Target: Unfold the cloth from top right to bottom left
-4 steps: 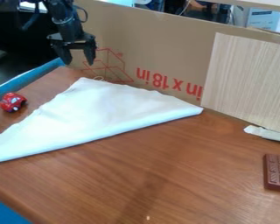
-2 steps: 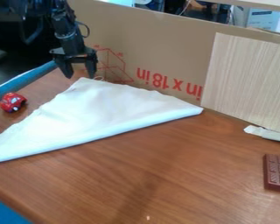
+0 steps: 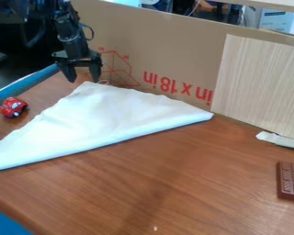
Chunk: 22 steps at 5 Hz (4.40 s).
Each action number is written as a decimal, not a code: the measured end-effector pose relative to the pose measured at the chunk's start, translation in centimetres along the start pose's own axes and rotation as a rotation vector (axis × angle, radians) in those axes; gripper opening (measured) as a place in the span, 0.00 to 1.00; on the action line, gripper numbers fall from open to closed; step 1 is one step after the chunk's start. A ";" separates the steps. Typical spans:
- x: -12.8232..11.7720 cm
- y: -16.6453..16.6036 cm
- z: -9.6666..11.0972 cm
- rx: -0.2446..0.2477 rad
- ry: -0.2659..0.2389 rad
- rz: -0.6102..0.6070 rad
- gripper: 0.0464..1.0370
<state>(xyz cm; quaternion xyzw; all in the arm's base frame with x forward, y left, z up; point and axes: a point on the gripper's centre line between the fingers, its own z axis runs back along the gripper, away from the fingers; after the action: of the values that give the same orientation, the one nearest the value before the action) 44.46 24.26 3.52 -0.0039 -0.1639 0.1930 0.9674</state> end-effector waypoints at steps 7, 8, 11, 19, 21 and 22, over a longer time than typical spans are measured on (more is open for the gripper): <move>0.7 0.4 -2.6 0.056 -0.004 0.037 0.92; 0.7 0.5 -2.8 0.059 -0.003 0.036 0.64; 0.9 -0.1 -2.8 0.052 0.000 0.017 0.02; -0.3 -0.2 0.1 -0.184 0.105 0.015 0.01; -0.4 -0.7 2.7 -0.203 0.061 -0.004 0.03; -0.6 -0.5 2.4 -0.190 0.067 0.013 0.17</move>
<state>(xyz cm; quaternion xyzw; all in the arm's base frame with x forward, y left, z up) 43.36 23.39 5.66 -0.1032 -0.1488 0.1824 0.9664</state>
